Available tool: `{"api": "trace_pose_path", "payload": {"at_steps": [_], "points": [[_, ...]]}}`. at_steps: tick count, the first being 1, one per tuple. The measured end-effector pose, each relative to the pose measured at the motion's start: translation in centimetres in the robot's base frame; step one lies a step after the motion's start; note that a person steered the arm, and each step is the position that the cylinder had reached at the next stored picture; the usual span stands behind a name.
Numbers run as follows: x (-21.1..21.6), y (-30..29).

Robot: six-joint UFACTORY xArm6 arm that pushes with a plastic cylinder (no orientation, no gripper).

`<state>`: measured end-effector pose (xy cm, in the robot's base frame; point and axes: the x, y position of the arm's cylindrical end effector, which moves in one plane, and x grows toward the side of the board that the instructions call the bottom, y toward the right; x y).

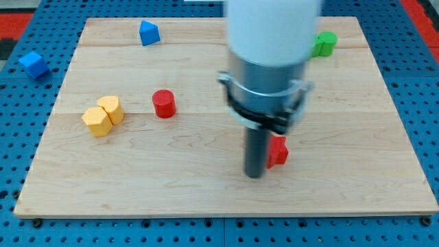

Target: Separate yellow blocks from each other

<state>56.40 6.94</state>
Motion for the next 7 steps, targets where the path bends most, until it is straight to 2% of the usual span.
{"api": "trace_pose_path", "payload": {"at_steps": [1, 2, 3, 4, 5, 6, 7], "points": [[-2.1, 5.7], [-6.8, 3.7], [-3.0, 8.7], [-1.0, 9.9], [-1.5, 3.2], [-3.5, -1.0], [-8.1, -2.9]]}}
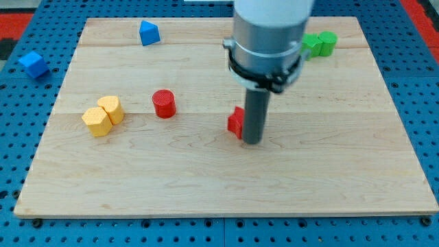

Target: Separate yellow blocks from each other

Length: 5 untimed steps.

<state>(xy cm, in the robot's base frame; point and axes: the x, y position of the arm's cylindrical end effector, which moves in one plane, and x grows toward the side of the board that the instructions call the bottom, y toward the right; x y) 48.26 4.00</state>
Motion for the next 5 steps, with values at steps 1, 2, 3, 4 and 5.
{"api": "trace_pose_path", "payload": {"at_steps": [1, 2, 3, 4, 5], "points": [[-2.3, -0.2], [1.5, -2.4], [1.3, -11.5], [1.0, -18.7], [-1.9, -20.7]]}}
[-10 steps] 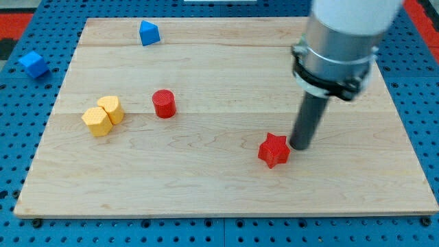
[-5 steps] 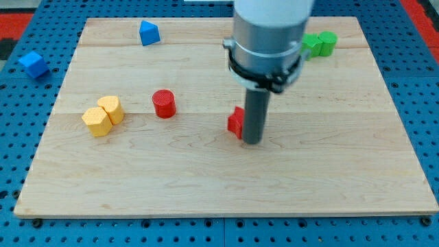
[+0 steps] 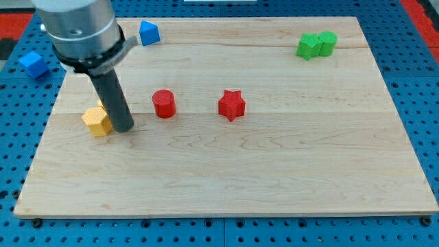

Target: Separate yellow blocks from each other

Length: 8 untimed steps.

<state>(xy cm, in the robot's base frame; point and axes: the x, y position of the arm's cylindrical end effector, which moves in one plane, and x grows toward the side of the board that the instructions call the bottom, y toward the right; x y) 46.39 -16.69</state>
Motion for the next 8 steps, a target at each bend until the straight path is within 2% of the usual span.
{"api": "trace_pose_path", "payload": {"at_steps": [1, 4, 6, 7, 8], "points": [[0.7, -2.7], [1.4, -4.4], [-1.2, -6.4], [2.7, -6.3], [4.0, -9.1]]}}
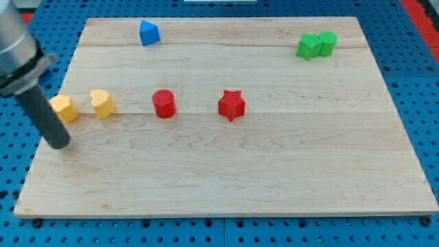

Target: Separate yellow blocks from each other

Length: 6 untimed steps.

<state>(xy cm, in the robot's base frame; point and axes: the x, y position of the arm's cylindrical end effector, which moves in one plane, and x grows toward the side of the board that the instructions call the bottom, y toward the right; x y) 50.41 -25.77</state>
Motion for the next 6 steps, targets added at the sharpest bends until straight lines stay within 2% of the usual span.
{"api": "trace_pose_path", "payload": {"at_steps": [2, 4, 6], "points": [[-5.3, -0.6], [-8.3, -4.6], [-9.1, -4.7]]}}
